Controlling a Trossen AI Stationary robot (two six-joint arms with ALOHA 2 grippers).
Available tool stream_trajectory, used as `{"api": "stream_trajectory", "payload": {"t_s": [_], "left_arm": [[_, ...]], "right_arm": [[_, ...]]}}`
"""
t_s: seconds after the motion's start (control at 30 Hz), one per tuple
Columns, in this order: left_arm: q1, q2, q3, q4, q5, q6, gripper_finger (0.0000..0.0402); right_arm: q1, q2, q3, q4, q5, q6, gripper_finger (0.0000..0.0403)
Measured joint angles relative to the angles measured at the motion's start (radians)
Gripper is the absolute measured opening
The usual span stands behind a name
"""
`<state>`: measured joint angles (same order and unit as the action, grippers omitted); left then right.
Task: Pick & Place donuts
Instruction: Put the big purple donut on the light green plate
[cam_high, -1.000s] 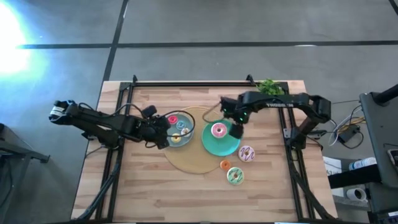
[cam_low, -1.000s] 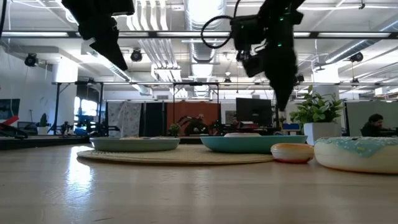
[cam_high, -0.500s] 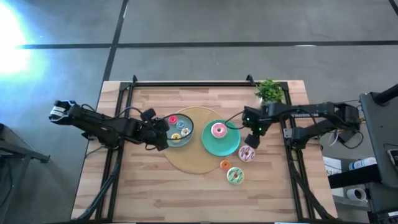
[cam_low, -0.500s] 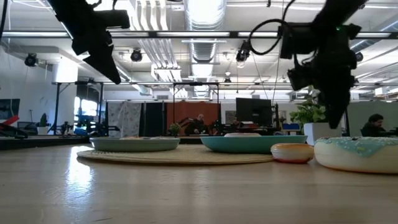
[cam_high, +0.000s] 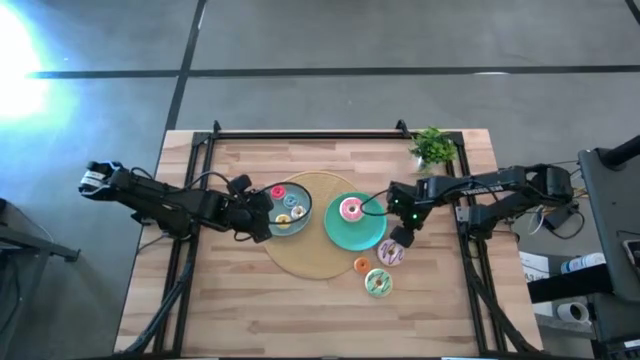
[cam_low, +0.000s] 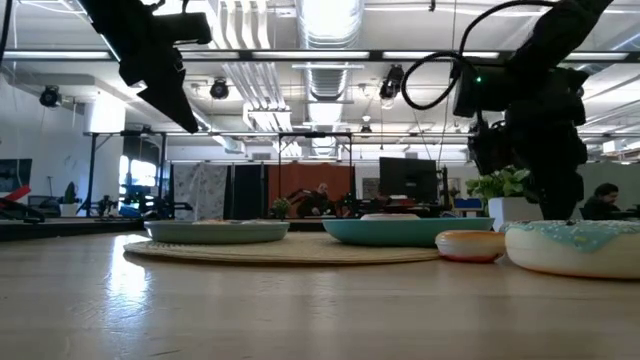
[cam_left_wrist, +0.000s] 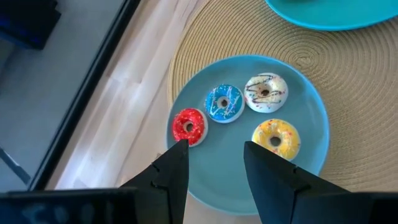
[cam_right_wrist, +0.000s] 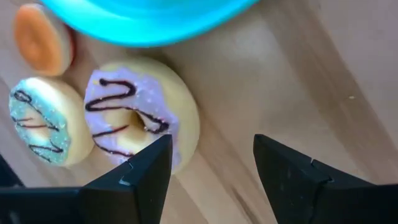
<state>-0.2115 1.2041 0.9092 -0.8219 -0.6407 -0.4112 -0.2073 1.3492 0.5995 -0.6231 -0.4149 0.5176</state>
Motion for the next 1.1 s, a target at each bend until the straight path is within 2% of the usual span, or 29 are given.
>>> {"api": "stream_trajectory", "payload": {"t_s": [0.33,0.5,0.63,0.8,0.93,1.1], "left_arm": [[0.000,0.000,0.000,0.000,0.038,-0.020,0.0129],[0.000,0.000,0.000,0.000,0.037,-0.013,0.0129],[0.000,0.000,0.000,0.002,0.030,-0.013,0.0129],[0.000,0.000,0.000,0.002,0.030,-0.015,0.0129],[0.000,0.000,0.000,0.002,0.031,-0.016,0.0129],[0.000,0.000,-0.001,0.002,0.031,-0.016,0.0129]], "right_arm": [[0.032,-0.063,0.000,0.018,-0.005,0.036,0.0216],[0.112,-0.004,-0.006,0.141,0.021,0.089,0.0216],[0.179,0.065,0.000,0.139,0.120,0.120,0.0216],[0.220,0.105,0.006,0.137,0.149,0.156,0.0208],[0.221,0.090,0.008,0.136,0.150,0.186,0.0159],[0.224,0.044,0.012,0.132,0.097,0.219,0.0056]]}}
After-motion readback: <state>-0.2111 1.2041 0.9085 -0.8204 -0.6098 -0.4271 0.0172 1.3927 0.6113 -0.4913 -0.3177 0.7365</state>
